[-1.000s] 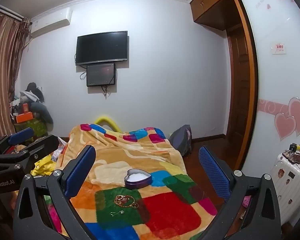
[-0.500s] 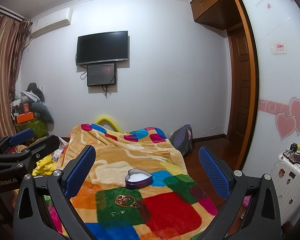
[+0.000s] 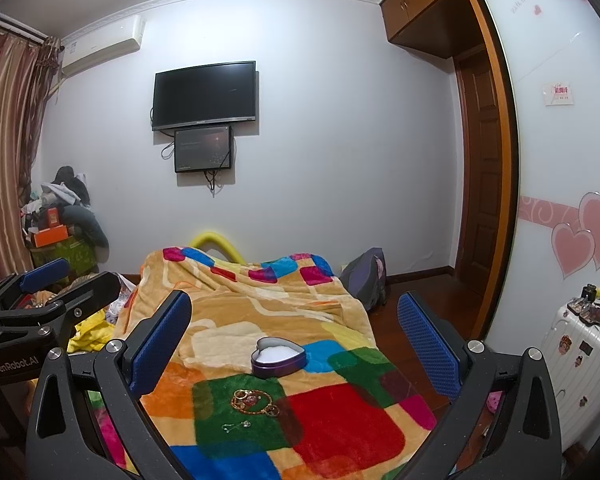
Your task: Organize jewelry
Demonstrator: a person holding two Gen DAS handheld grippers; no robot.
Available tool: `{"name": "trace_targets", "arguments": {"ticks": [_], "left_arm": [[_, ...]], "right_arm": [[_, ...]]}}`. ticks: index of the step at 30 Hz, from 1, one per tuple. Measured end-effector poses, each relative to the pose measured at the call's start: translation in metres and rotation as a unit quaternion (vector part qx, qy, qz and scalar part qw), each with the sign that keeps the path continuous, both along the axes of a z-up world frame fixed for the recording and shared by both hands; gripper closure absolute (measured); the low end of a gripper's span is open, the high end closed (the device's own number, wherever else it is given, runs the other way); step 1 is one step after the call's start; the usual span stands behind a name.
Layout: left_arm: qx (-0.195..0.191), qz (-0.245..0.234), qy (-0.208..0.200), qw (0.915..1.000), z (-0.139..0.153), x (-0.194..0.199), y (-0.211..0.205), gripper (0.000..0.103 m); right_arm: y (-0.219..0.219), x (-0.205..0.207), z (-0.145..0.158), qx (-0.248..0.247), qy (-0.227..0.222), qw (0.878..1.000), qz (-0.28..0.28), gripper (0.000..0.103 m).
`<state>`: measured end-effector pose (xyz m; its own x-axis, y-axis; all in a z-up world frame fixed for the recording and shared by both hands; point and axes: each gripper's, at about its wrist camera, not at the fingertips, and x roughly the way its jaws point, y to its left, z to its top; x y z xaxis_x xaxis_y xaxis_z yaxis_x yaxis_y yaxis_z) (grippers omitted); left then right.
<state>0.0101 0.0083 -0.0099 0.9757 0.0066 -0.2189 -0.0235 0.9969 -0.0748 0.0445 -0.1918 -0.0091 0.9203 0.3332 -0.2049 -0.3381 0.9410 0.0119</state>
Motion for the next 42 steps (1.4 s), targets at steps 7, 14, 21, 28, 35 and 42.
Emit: {"name": "trace_targets", "arguments": {"ticks": [7, 14, 21, 28, 35, 42], "left_arm": [[-0.001, 0.001, 0.002, 1.0000, -0.002, 0.001, 0.001, 0.000], [0.000, 0.002, 0.003, 1.0000, -0.003, 0.002, 0.002, 0.000], [-0.001, 0.002, 0.004, 1.0000, -0.003, 0.002, 0.001, 0.000], [0.000, 0.002, 0.004, 1.0000, -0.003, 0.002, 0.001, 0.000], [-0.001, 0.003, 0.008, 1.0000, -0.008, 0.004, 0.002, 0.000], [-0.002, 0.005, 0.022, 0.9997, -0.015, 0.013, 0.005, 0.000]], "right_arm": [[-0.001, 0.000, 0.000, 0.001, 0.001, 1.000, -0.001, 0.001], [-0.001, 0.003, -0.001, 0.001, 0.003, 1.000, -0.001, 0.001], [-0.001, 0.001, -0.002, 0.001, 0.003, 1.000, 0.000, 0.001], [-0.001, 0.001, -0.003, 0.001, 0.004, 1.000, 0.000, 0.001], [-0.004, 0.007, -0.002, 0.001, 0.009, 1.000, -0.001, 0.001], [0.002, 0.006, -0.018, -0.001, 0.025, 1.000, -0.003, 0.001]]}}
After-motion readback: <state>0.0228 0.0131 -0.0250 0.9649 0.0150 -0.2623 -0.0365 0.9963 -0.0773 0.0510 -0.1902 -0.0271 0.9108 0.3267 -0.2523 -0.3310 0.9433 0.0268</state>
